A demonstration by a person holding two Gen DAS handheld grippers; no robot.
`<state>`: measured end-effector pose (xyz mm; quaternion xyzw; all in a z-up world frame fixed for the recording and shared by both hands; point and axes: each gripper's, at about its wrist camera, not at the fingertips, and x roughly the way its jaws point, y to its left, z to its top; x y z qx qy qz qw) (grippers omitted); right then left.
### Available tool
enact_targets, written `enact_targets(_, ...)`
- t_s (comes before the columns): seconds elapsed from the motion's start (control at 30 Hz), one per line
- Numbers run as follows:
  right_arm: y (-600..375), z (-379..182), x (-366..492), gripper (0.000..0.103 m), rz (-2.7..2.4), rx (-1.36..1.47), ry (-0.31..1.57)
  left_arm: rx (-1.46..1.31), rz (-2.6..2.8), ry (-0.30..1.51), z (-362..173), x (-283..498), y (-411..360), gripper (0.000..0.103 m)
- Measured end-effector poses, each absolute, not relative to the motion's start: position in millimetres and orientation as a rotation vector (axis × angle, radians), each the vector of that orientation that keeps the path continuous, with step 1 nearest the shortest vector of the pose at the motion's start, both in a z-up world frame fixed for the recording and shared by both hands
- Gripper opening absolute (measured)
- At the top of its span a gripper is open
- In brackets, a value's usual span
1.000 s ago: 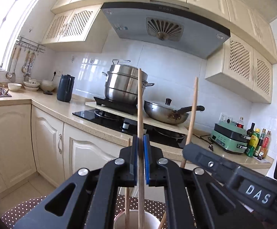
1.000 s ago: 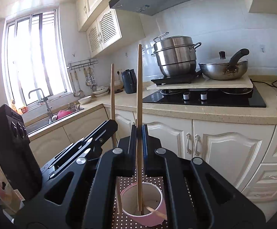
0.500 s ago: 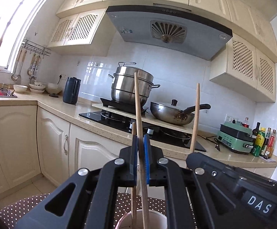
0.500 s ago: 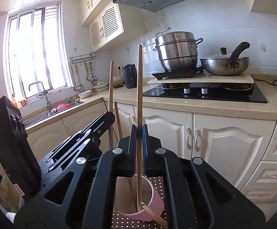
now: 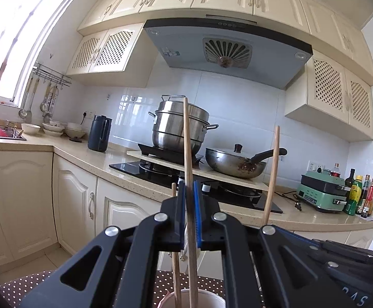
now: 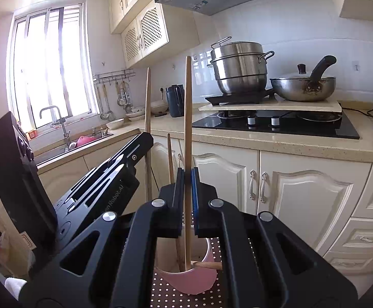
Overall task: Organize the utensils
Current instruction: 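Carry both upright chopsticks over the pink cup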
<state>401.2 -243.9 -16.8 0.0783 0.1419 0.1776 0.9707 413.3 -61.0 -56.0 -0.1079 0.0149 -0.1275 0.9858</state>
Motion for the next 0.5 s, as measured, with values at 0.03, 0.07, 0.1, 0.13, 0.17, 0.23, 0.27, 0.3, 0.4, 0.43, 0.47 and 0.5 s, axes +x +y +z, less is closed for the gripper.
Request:
enact_targets(0.03,-243.9,-16.6,400.9,0.006,0.36,0.154,0.281,-0.206,-0.253,0.027,-56.1,413.4,-61.8,0.006)
enact_targets(0.07,-243.7,-16.1,401.1,0.006,0.362,0.154,0.281,-0.203,-0.25,0.027,-55.9,413.8,-62.4,0.006)
enact_targets(0.1,-243.8,-15.8,401.1,0.006,0.361,0.154,0.278,-0.206,-0.246,0.015,-55.1,413.6,-61.8,0.006)
enact_targets(0.13,-243.8,-15.6,401.2,0.006,0.361,0.154,0.279,-0.21,-0.253,0.018,-53.6,415.4,-61.7,0.006)
enact_targets(0.17,-244.0,-15.8,401.2,0.006,0.362,0.155,0.279,-0.213,-0.258,0.024,-52.9,416.7,-62.2,0.006)
enact_targets(0.23,-244.4,-16.6,400.4,0.006,0.36,0.157,0.274,-0.206,-0.26,0.023,-55.4,416.8,-64.7,0.006)
enact_targets(0.27,-245.1,-17.3,401.2,0.006,0.36,0.162,0.278,-0.203,-0.263,0.032,-57.5,417.7,-66.2,0.006)
enact_targets(0.3,-245.7,-17.6,401.3,0.006,0.361,0.164,0.277,-0.195,-0.26,0.035,-60.5,417.6,-67.6,0.006)
enact_targets(0.4,-245.3,-18.3,400.7,0.006,0.365,0.16,0.278,-0.182,-0.271,0.058,-68.7,416.3,-69.3,0.006)
enact_targets(0.43,-245.3,-19.1,400.4,0.006,0.365,0.158,0.279,-0.178,-0.272,0.067,-71.2,415.6,-69.3,0.006)
enact_targets(0.47,-245.7,-19.6,400.7,0.006,0.367,0.159,0.282,-0.177,-0.276,0.08,-73.9,414.7,-68.9,0.006)
enact_targets(0.5,-246.3,-20.2,400.7,0.006,0.368,0.162,0.286,-0.177,-0.28,0.093,-76.5,413.1,-67.7,0.006)
